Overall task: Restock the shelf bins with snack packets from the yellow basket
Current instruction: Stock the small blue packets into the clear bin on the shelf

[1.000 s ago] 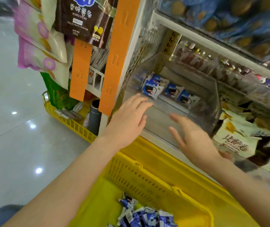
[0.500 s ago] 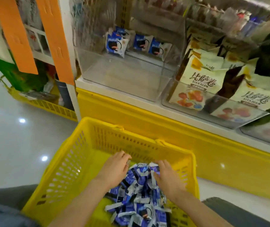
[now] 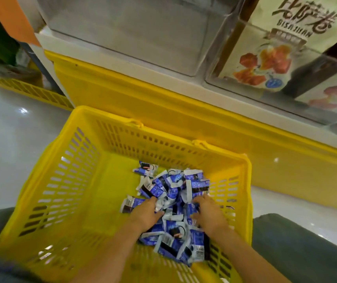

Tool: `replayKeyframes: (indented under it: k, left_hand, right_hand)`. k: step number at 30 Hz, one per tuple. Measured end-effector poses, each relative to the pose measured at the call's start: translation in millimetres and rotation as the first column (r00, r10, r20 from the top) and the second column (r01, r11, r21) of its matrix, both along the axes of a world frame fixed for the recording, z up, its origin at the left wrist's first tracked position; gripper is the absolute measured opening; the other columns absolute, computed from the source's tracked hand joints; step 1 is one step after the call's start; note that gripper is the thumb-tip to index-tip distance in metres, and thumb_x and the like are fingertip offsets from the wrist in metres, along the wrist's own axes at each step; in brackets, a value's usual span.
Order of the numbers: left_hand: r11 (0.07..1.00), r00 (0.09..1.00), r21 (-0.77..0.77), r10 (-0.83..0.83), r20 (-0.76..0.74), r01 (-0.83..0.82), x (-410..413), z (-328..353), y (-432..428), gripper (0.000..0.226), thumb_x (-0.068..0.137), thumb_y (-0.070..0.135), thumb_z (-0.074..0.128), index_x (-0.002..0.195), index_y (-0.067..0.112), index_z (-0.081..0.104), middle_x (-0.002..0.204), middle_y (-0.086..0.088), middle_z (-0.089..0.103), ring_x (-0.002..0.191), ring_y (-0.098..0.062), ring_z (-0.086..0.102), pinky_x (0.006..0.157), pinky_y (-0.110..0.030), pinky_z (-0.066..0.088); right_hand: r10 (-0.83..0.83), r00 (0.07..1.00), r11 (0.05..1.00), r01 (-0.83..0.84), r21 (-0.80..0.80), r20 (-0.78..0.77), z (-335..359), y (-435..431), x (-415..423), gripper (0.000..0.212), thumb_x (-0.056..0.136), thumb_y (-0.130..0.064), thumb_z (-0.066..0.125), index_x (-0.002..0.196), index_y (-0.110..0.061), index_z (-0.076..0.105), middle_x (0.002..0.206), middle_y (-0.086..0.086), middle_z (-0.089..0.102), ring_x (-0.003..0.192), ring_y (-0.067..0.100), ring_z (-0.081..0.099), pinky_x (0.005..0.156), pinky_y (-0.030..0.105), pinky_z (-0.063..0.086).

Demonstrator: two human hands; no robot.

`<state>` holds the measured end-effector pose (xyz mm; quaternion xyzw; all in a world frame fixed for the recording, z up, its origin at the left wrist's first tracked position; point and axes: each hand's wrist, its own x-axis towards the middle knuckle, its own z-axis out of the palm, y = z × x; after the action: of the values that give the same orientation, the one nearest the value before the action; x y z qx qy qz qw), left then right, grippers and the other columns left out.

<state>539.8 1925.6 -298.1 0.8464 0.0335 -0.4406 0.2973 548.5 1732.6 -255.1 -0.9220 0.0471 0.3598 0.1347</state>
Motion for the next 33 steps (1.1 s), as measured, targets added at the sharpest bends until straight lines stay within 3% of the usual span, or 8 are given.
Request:
replayKeyframes:
  k: [5, 9, 16, 20, 23, 25, 28, 33]
  left_hand:
    - [0.984, 0.991, -0.118, 0.134, -0.01, -0.134, 2, 1, 2, 0.033, 0.097, 0.029, 0.047, 0.122, 0.009, 0.044, 0.114, -0.017, 0.058, 0.096, -0.025, 0.057, 0.083, -0.036, 0.046]
    - [0.91, 0.942, -0.252, 0.336, -0.015, -0.329, 5, 12, 13, 0.008, 0.096, 0.018, 0.048, 0.094, 0.011, 0.047, 0.091, -0.009, 0.058, 0.077, -0.016, 0.051, 0.065, -0.023, 0.041]
    - [0.747, 0.808, -0.345, 0.586, -0.063, -0.568, 18, 58, 10, 0.028, 0.098, 0.018, 0.04, 0.126, 0.015, 0.037, 0.113, 0.002, 0.043, 0.104, -0.016, 0.042, 0.083, -0.023, 0.03]
    - [0.63, 0.742, -0.429, 0.65, -0.166, -0.647, 13, 84, 6, 0.054, 0.099, 0.038, 0.037, 0.146, 0.015, 0.026, 0.15, -0.004, 0.031, 0.134, -0.021, 0.034, 0.106, -0.038, 0.031]
    - [0.369, 0.641, -0.568, 0.652, -0.405, -0.735, 8, 112, 1, 0.06, 0.087, 0.058, 0.038, 0.136, 0.023, 0.043, 0.13, -0.009, 0.056, 0.106, -0.024, 0.063, 0.077, -0.04, 0.056]
    - [0.312, 0.651, -0.64, 0.646, -0.398, -0.702, 4, 128, 1, 0.068, 0.076, 0.061, 0.048, 0.133, 0.024, 0.045, 0.121, -0.007, 0.063, 0.099, -0.024, 0.067, 0.065, -0.035, 0.056]
    - [0.361, 0.657, -0.683, 0.718, -0.232, -0.635, 3, 149, 3, 0.057, 0.084, 0.051, 0.054, 0.132, 0.023, 0.043, 0.13, -0.004, 0.055, 0.117, -0.023, 0.056, 0.081, -0.04, 0.055]
    - [0.521, 0.68, -0.75, 0.721, 0.133, -0.406, 13, 190, 22, 0.018, 0.094, 0.032, 0.046, 0.111, 0.028, 0.052, 0.117, -0.002, 0.062, 0.096, -0.006, 0.062, 0.073, -0.018, 0.051]
  right_hand:
    - [-0.012, 1.0, 0.997, 0.014, 0.081, -0.024, 10, 0, 16, 0.023, 0.089, -0.025, 0.063, 0.102, -0.006, 0.063, 0.092, 0.006, 0.061, 0.078, 0.015, 0.061, 0.071, 0.026, 0.05]
    - [0.009, 0.998, 0.997, -0.014, 0.077, 0.066, 27, 5, 21, 0.026, 0.089, -0.033, 0.061, 0.069, -0.018, 0.053, 0.062, -0.006, 0.048, 0.058, 0.008, 0.046, 0.053, 0.019, 0.037]
    - [-0.234, 0.944, 0.934, 0.151, 0.324, 0.234, 73, 27, 21, 0.03, 0.094, -0.035, 0.052, 0.071, -0.019, 0.041, 0.054, -0.007, 0.041, 0.046, 0.005, 0.036, 0.044, 0.017, 0.031]
    - [-0.5, 0.857, 0.74, 0.348, 0.576, 0.124, 103, 41, 18, 0.031, 0.094, -0.031, 0.053, 0.073, -0.01, 0.041, 0.066, 0.011, 0.052, 0.067, 0.027, 0.061, 0.051, 0.019, 0.047]
    - [-0.639, 0.769, 0.578, 0.468, 0.669, 0.014, 125, 50, 14, 0.031, 0.094, -0.032, 0.052, 0.102, -0.002, 0.047, 0.089, 0.016, 0.061, 0.084, 0.024, 0.065, 0.066, 0.032, 0.058]
    - [-0.684, 0.728, 0.486, 0.501, 0.716, -0.046, 139, 53, 12, 0.033, 0.094, -0.032, 0.052, 0.108, -0.002, 0.048, 0.093, 0.009, 0.061, 0.082, 0.014, 0.063, 0.072, 0.032, 0.059]
    - [-0.643, 0.744, 0.352, 0.499, 0.792, -0.183, 160, 55, 9, 0.021, 0.092, -0.026, 0.056, 0.1, -0.006, 0.059, 0.1, 0.007, 0.065, 0.083, 0.01, 0.066, 0.069, 0.021, 0.057]
    - [-0.531, 0.837, 0.395, 0.381, 0.836, -0.131, 192, 55, 6, 0.019, 0.083, -0.008, 0.067, 0.101, -0.012, 0.061, 0.101, 0.008, 0.069, 0.084, 0.012, 0.069, 0.066, 0.017, 0.055]
